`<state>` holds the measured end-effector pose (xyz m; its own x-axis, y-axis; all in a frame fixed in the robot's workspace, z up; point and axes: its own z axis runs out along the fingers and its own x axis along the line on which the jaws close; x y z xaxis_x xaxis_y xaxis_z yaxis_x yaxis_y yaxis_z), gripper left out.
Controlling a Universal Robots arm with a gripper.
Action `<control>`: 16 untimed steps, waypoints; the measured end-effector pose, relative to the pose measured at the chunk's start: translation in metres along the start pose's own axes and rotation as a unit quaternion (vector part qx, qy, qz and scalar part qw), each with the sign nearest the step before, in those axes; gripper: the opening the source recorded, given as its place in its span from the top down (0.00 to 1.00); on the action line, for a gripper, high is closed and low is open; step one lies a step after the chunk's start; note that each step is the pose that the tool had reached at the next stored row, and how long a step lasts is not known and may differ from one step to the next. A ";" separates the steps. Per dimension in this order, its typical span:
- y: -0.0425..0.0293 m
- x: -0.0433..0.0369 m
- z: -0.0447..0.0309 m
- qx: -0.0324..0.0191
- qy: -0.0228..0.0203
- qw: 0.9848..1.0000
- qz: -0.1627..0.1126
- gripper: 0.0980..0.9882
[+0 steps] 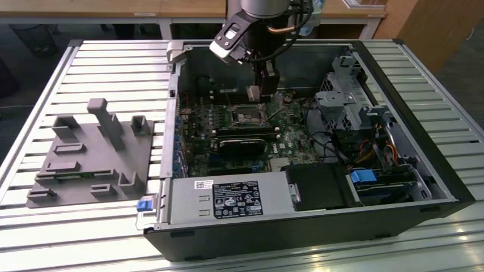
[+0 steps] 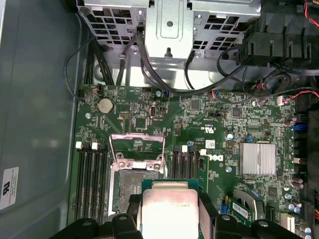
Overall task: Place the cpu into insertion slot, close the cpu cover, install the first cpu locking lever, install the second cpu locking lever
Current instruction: 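Place the cpu into insertion slot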
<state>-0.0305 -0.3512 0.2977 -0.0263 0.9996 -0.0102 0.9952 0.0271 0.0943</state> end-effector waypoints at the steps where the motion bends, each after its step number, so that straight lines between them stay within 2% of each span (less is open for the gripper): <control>1: 0.0000 0.0000 0.0003 0.000 0.000 1.000 0.000 0.50; 16: -0.0004 0.0000 0.0044 0.000 0.000 1.000 0.000 0.50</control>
<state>-0.0305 -0.3511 0.2933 -0.0263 0.9996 -0.0102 0.9952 0.0271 0.0943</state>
